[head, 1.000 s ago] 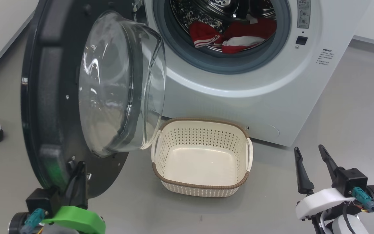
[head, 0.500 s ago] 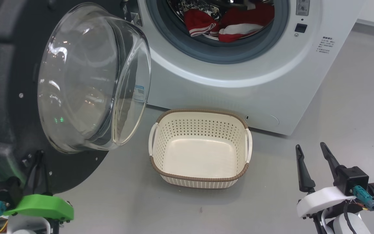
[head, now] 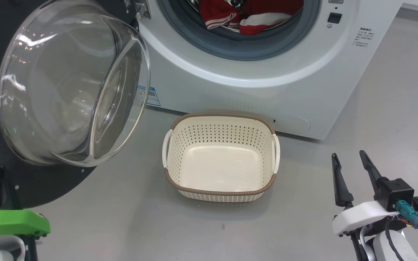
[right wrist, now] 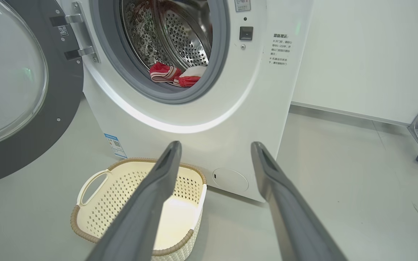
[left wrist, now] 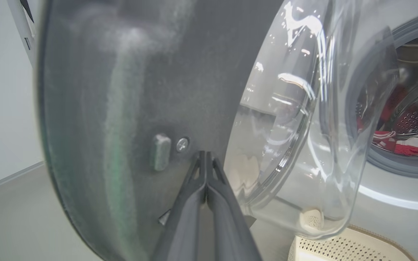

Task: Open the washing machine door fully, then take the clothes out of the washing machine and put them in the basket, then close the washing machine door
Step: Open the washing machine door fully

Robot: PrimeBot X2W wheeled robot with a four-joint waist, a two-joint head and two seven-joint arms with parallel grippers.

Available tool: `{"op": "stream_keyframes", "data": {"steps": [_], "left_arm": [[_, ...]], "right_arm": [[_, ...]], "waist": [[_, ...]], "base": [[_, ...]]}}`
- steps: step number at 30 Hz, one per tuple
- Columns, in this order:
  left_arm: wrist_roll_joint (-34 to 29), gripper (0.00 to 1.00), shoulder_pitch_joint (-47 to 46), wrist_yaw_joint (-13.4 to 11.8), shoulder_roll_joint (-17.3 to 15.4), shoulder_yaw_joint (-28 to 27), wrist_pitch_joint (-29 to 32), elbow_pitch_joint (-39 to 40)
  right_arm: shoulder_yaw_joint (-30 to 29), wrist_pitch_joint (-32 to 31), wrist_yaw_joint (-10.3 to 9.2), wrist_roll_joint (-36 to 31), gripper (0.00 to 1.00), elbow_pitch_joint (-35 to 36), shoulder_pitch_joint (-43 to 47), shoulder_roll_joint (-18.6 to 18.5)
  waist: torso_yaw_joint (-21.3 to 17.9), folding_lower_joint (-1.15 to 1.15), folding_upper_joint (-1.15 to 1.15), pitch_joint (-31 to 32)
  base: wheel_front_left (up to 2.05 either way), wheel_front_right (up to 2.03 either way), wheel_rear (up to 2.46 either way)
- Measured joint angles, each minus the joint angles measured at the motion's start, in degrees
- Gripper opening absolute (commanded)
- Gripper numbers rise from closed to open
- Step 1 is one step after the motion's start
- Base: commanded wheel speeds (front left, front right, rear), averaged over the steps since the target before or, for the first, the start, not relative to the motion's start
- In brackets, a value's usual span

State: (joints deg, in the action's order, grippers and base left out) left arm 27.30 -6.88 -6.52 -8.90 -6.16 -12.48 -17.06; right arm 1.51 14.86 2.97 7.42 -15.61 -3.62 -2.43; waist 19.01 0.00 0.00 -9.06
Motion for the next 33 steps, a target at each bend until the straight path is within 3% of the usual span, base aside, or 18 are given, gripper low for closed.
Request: {"op": "stream_keyframes", "data": {"steps": [13,33], "left_arm": [[-0.9,0.00,-0.8,0.0,-1.2,-2.1,-1.3,-4.8],[-6.7,0.00,5.6,0.1,2.6,5.9,-1.8,1.1]], "right_arm": [[-0.5,0.0,0.47,0.0,1.00,-0.3,-0.7,0.0],[0.7,0.0,0.49,0.6,1.00,-0.7,-0.2,0.0]], "waist": [[-0.4,0.00,0.00,0.4],[-1.7,0.00,0.00,4.7]], "base": [[0.00,0.00,0.00],[0.00,0.00,0.00]]}}
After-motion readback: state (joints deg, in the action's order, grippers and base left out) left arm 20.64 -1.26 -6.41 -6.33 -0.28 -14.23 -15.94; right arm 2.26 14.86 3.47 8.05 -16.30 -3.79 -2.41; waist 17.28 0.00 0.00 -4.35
